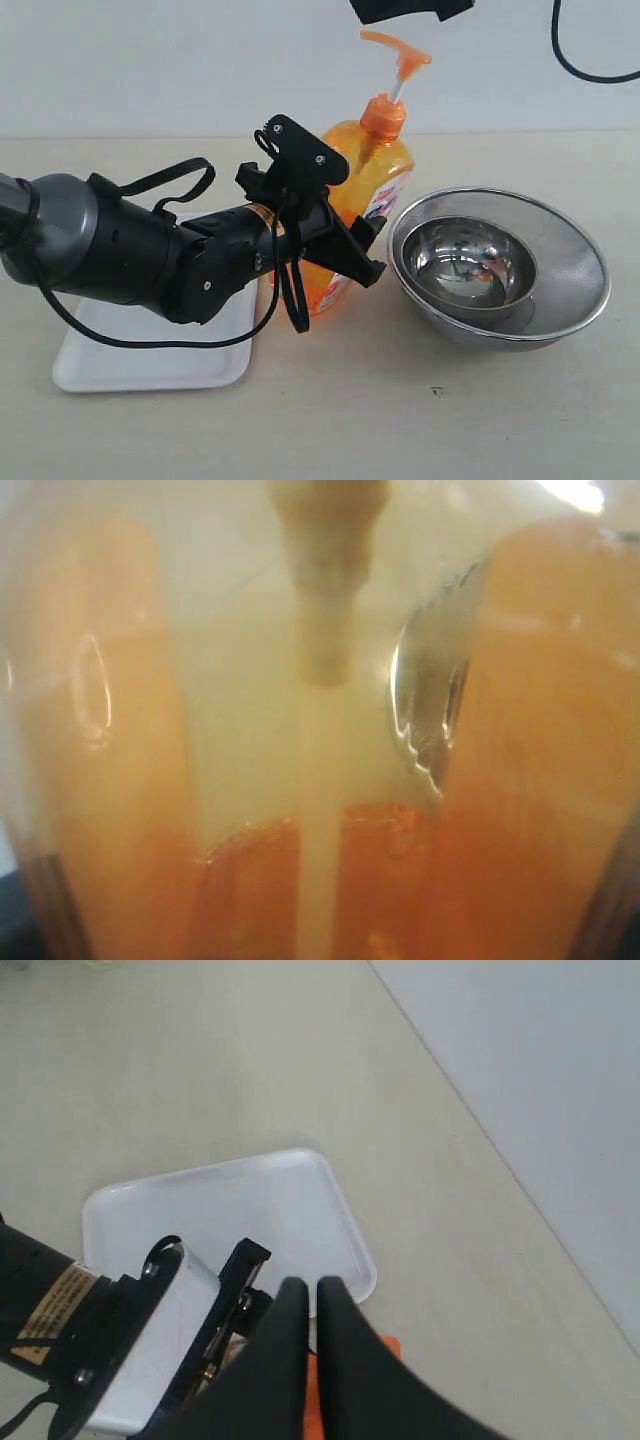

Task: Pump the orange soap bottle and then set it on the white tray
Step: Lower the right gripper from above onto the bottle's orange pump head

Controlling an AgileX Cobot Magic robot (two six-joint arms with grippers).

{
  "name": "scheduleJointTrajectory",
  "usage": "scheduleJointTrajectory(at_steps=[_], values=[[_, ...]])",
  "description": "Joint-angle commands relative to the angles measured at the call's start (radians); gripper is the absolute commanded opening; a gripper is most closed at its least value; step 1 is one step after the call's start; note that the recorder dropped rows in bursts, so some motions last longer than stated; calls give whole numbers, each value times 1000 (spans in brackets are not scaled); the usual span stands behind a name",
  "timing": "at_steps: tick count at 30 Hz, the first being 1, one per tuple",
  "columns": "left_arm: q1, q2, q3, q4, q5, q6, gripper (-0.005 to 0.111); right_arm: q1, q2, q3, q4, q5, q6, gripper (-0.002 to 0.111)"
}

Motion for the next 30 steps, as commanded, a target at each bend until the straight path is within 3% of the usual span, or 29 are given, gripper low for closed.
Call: scheduleJointTrajectory(at_steps=[1, 18, 23, 30], values=[[-8, -17, -17, -1, -90, 8, 5, 1, 12, -5, 4, -17, -7, 0], [-8, -17, -17, -1, -90, 8, 5, 40, 107, -73, -24, -59, 39, 0], [-8, -17, -17, -1, -90, 8, 5, 40, 107, -88, -153, -85, 118, 0], [-8, -17, -17, -1, -90, 8, 5, 40, 107, -88, -187, -128, 147, 0]])
